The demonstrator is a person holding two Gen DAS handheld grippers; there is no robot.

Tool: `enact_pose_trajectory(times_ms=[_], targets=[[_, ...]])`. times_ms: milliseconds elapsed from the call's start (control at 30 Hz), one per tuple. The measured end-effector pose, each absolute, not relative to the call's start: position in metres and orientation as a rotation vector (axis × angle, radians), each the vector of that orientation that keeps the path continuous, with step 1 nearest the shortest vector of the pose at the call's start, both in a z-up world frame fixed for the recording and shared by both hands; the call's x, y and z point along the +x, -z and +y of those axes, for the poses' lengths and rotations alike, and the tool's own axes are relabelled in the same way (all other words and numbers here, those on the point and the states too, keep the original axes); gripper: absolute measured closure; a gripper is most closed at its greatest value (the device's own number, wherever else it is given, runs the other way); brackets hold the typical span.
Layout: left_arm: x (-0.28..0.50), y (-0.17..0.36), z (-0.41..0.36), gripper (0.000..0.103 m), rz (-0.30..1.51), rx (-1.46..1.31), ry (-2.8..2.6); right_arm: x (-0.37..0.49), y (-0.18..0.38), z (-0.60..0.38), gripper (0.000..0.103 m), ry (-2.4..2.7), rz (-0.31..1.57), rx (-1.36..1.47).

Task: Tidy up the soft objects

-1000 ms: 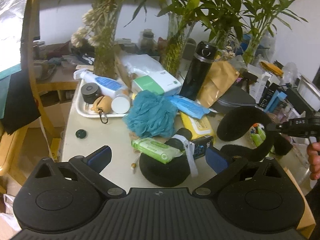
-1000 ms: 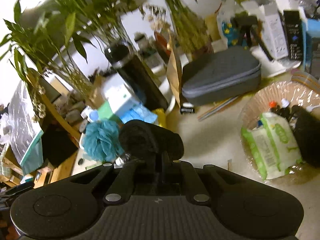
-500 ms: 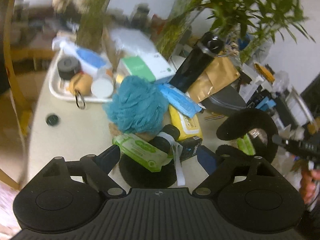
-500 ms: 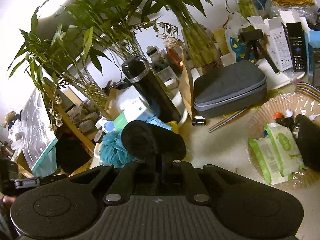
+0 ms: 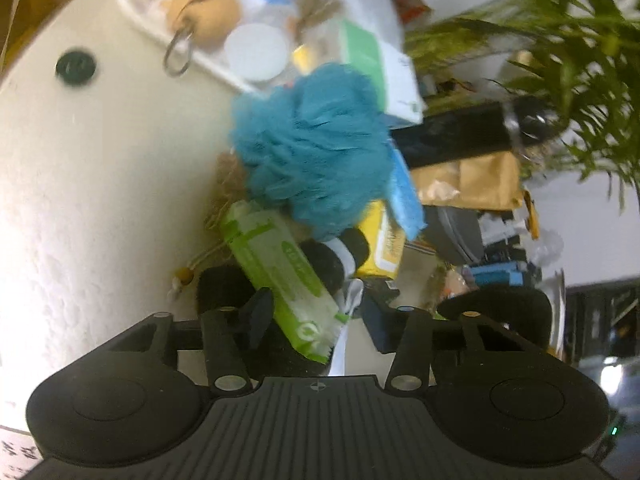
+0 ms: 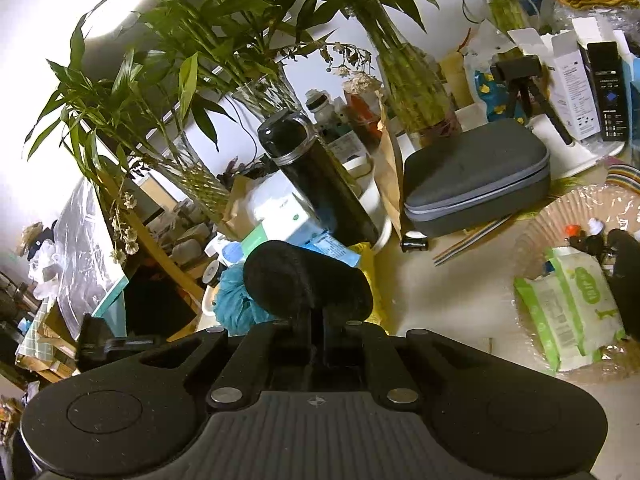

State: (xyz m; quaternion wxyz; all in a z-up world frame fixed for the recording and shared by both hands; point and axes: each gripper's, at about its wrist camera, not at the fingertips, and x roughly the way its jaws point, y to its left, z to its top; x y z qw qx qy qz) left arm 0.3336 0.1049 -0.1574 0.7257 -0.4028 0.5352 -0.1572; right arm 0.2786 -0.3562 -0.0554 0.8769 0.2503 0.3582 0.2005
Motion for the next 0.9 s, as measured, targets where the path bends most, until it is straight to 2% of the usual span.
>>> enact_pose_trajectory(times_ms=[233, 333, 400, 433, 467, 567, 900], targets=[[0.340, 0.177, 0.113, 0.058, 1.215, -1.015, 0.304, 0.278, 0.055, -0.359, 0.096, -0.424, 0.744, 0.541], [0.338, 0.181, 0.117, 0.062, 1.211, -1.058, 0.273, 0.278, 0.055, -0.359, 0.096, -0.428, 0.742, 0.540], [0.337, 0.185, 0.120, 0.071, 1.206, -1.091, 0.244, 0.277, 0.055, -0.359, 0.096, -0.432, 0.740, 0.544], [0.336, 0.188, 0.121, 0.080, 1.208, -1.104, 0.222, 0.277, 0.054, -0.359, 0.096, -0.431, 0.739, 0.544], [0.335, 0.191, 0.122, 0.081, 1.206, -1.125, 0.207, 0.278, 0.054, -0.358, 0.096, -0.433, 0.739, 0.545], [0.333, 0.198, 0.125, 0.083, 1.189, -1.185, 0.195, 0.278, 0.054, -0.358, 0.096, -0.437, 0.737, 0.546], [0.326, 0.174, 0.120, 0.085, 1.183, -1.071, 0.213, 0.277, 0.051, -0.356, 0.096, -0.442, 0.733, 0.535]])
